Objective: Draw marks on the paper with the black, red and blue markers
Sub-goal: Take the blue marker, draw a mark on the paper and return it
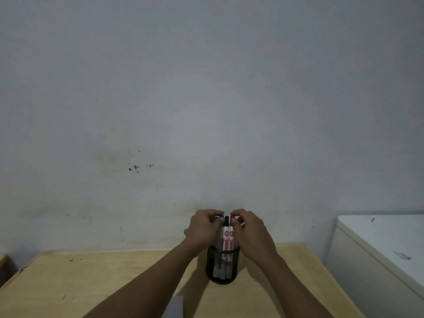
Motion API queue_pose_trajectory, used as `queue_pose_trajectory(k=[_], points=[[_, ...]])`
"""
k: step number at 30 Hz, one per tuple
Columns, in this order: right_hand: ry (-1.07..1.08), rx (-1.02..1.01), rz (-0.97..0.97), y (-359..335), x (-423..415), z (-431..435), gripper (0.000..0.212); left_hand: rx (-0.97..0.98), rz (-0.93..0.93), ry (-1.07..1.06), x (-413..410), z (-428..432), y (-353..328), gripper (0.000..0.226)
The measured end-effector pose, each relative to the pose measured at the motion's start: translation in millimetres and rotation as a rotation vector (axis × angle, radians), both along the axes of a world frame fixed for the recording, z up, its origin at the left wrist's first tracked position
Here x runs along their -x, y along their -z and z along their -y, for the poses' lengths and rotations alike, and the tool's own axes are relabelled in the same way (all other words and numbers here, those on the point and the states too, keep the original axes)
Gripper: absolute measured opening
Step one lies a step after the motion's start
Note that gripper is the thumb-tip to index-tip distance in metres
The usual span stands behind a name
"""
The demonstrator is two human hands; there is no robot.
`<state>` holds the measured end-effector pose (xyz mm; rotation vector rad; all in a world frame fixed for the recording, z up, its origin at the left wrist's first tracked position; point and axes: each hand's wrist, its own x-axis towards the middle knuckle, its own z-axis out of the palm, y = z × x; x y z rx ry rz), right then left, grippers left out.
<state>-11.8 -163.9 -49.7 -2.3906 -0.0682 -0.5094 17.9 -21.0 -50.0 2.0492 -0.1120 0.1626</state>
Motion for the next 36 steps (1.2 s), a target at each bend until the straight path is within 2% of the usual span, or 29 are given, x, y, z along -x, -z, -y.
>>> queue_pose_trajectory(k=[4, 9, 15, 17, 20, 22, 24, 27, 33, 36], points=[[0.009, -0.028, 0.045, -6, 9, 1, 0.035, 0.027, 0.024, -0.064, 5, -5, -11, 0.017], [0.033, -0.16, 0.235, -36, 32, -11, 0.031, 0.135, 0.149, -0.179, 30, -23, -52, 0.011], [-0.262, -0.316, -0.018, -83, 72, -53, 0.027, 0.554, 0.14, -0.152, 82, -67, -118, 0.01], [-0.287, -0.491, 0.012, -94, 84, -66, 0.025, 0.653, 0.117, -0.165, 100, -86, -130, 0.014], [-0.316, -0.986, 0.07, -109, 103, -83, 0.021, 0.721, 0.081, -0.177, 127, -110, -134, 0.012], [-0.418, -1.29, 0.032, -116, 118, -97, 0.017, 0.73, 0.033, -0.164, 145, -122, -133, 0.015], [-0.506, -1.441, -0.032, -119, 131, -113, 0.019, 0.747, -0.002, -0.143, 161, -128, -130, 0.021], [-0.524, -1.396, -0.081, -121, 148, -134, 0.013, 0.761, -0.041, -0.133, 175, -134, -127, 0.027], [-0.541, -1.255, 0.014, -120, 164, -149, 0.011, 0.905, -0.085, -0.157, 187, -147, -123, 0.022], [-0.533, -1.026, 0.072, -114, 167, -148, 0.013, 0.925, -0.086, -0.229, 183, -157, -122, 0.025]])
